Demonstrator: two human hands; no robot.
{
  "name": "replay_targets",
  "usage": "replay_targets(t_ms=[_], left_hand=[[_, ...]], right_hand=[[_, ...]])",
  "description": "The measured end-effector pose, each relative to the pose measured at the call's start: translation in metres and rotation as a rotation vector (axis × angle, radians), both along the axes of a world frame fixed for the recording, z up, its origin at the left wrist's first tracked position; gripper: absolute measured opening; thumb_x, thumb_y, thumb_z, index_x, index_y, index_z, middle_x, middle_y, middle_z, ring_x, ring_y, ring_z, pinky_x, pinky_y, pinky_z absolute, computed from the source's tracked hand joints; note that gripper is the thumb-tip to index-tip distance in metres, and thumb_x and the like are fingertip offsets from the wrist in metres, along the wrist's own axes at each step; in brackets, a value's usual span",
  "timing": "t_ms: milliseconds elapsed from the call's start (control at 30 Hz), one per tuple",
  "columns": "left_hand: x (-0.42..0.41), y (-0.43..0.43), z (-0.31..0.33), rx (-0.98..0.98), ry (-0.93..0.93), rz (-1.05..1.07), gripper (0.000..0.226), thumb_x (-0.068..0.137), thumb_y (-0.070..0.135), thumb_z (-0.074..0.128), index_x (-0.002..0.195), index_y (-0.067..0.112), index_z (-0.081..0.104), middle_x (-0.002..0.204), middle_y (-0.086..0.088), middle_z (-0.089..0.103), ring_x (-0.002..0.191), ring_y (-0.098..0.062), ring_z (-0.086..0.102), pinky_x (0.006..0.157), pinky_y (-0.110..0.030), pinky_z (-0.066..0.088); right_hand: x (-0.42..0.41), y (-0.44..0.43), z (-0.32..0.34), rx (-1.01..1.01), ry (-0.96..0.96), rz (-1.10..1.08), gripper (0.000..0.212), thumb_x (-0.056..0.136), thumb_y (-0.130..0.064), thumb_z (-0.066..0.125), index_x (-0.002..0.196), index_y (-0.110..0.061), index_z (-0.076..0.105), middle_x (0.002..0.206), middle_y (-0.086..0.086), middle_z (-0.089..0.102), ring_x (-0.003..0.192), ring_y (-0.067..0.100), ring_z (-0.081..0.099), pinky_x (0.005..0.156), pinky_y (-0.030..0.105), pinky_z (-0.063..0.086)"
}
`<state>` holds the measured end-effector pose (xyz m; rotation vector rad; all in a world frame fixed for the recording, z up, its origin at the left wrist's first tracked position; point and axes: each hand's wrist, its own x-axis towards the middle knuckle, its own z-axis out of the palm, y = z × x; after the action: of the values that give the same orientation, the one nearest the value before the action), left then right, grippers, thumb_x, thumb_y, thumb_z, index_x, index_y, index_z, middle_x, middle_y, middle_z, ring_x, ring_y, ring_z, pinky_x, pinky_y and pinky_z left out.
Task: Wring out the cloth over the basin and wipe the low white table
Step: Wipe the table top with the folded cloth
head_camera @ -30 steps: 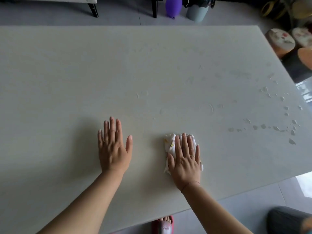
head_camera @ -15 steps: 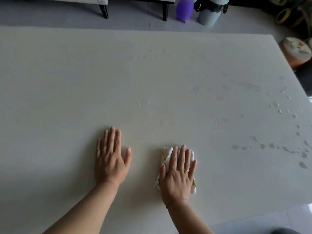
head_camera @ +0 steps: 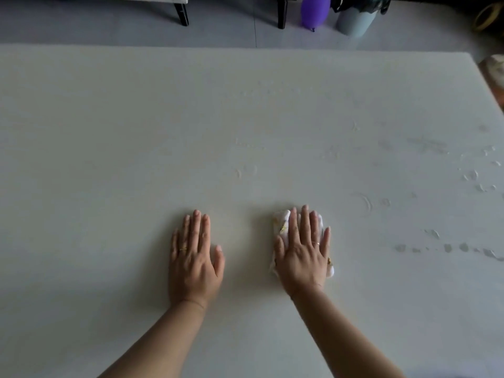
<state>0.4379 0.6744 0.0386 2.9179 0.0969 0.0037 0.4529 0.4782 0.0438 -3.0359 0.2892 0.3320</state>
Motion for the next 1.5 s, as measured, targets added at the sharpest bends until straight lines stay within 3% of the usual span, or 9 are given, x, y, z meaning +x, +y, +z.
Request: replay_targets(t_ms=[100, 267, 367, 467, 600, 867, 1133, 1367, 1500], left_hand=[[0.000, 0.001, 0.000, 0.005, 0.012, 0.000, 0.063, 0.085, 0.032, 0.035, 0.142, 0.005, 0.040, 0.151, -0.015, 0.036, 0.139, -0.028, 0.033, 0.112, -0.044, 0.023], [0.002, 0.000, 0.004, 0.004, 0.039, -0.002, 0.064, 0.082, 0.029, 0.035, 0.139, 0.002, 0.043, 0.148, -0.016, 0.038, 0.137, -0.029, 0.036, 0.112, -0.045, 0.023], [0.001, 0.001, 0.005, -0.017, 0.049, 0.005, 0.064, 0.084, 0.031, 0.036, 0.142, 0.005, 0.041, 0.151, -0.013, 0.035, 0.140, -0.027, 0.033, 0.114, -0.043, 0.020], [0.001, 0.000, 0.005, -0.019, 0.061, 0.002, 0.064, 0.084, 0.031, 0.036, 0.143, 0.006, 0.039, 0.152, -0.012, 0.033, 0.141, -0.026, 0.031, 0.115, -0.043, 0.019], [0.001, 0.001, 0.004, -0.019, 0.074, -0.008, 0.063, 0.086, 0.032, 0.034, 0.143, 0.006, 0.039, 0.152, -0.012, 0.033, 0.141, -0.027, 0.030, 0.114, -0.044, 0.021], [0.001, 0.002, 0.007, -0.009, 0.070, -0.023, 0.060, 0.086, 0.028, 0.034, 0.140, 0.003, 0.043, 0.149, -0.015, 0.038, 0.139, -0.030, 0.034, 0.112, -0.046, 0.023], [0.000, 0.002, 0.009, -0.052, 0.077, -0.014, 0.064, 0.081, 0.022, 0.038, 0.142, 0.004, 0.039, 0.151, -0.015, 0.034, 0.141, -0.029, 0.030, 0.114, -0.045, 0.021], [0.000, 0.002, 0.007, -0.058, 0.103, -0.006, 0.062, 0.083, 0.024, 0.036, 0.141, 0.002, 0.041, 0.149, -0.015, 0.038, 0.139, -0.030, 0.035, 0.113, -0.046, 0.024], [0.000, 0.003, 0.006, -0.058, 0.095, -0.023, 0.065, 0.081, 0.024, 0.038, 0.143, 0.002, 0.038, 0.151, -0.015, 0.034, 0.141, -0.029, 0.031, 0.114, -0.046, 0.023]], right_hand=[[-0.001, 0.047, 0.003, 0.070, -0.016, -0.091, 0.071, 0.087, -0.051, 0.008, 0.149, -0.016, 0.008, 0.158, 0.010, 0.001, 0.143, 0.027, -0.013, 0.115, 0.046, -0.009], [-0.009, 0.063, 0.010, 0.129, -0.033, 0.371, 0.063, 0.094, -0.050, 0.028, 0.144, -0.014, 0.034, 0.153, 0.010, 0.026, 0.142, 0.029, 0.020, 0.111, 0.048, 0.015], [0.011, 0.021, 0.005, 0.109, -0.062, 0.457, 0.061, 0.094, -0.049, 0.025, 0.147, -0.019, 0.026, 0.155, 0.004, 0.013, 0.145, 0.024, 0.012, 0.119, 0.044, 0.010], [0.038, -0.001, 0.000, 0.033, -0.026, 0.091, 0.062, 0.095, -0.049, 0.012, 0.149, -0.022, 0.001, 0.156, -0.001, -0.011, 0.142, 0.014, -0.018, 0.117, 0.036, -0.011], [0.046, 0.042, -0.003, 0.058, -0.056, -0.168, 0.063, 0.097, -0.044, 0.023, 0.150, -0.017, 0.002, 0.159, 0.007, -0.006, 0.145, 0.023, -0.014, 0.115, 0.040, -0.015], [0.055, 0.057, 0.002, 0.152, -0.084, 0.482, 0.059, 0.096, -0.043, 0.025, 0.149, -0.018, 0.018, 0.157, 0.004, 0.011, 0.146, 0.025, 0.003, 0.119, 0.042, 0.001], [0.101, 0.054, -0.005, 0.080, -0.093, -0.252, 0.062, 0.096, -0.039, 0.023, 0.150, -0.016, 0.003, 0.159, 0.008, -0.004, 0.146, 0.023, -0.010, 0.116, 0.042, -0.012], [0.096, 0.101, -0.003, 0.184, -0.081, 0.393, 0.060, 0.097, -0.041, 0.025, 0.150, -0.019, 0.006, 0.159, 0.004, -0.001, 0.143, 0.017, -0.016, 0.113, 0.034, -0.020], [0.131, 0.035, -0.001, 0.131, -0.108, 0.178, 0.057, 0.099, -0.039, 0.025, 0.150, -0.020, 0.010, 0.159, 0.005, 0.002, 0.146, 0.020, -0.004, 0.118, 0.037, -0.007]])
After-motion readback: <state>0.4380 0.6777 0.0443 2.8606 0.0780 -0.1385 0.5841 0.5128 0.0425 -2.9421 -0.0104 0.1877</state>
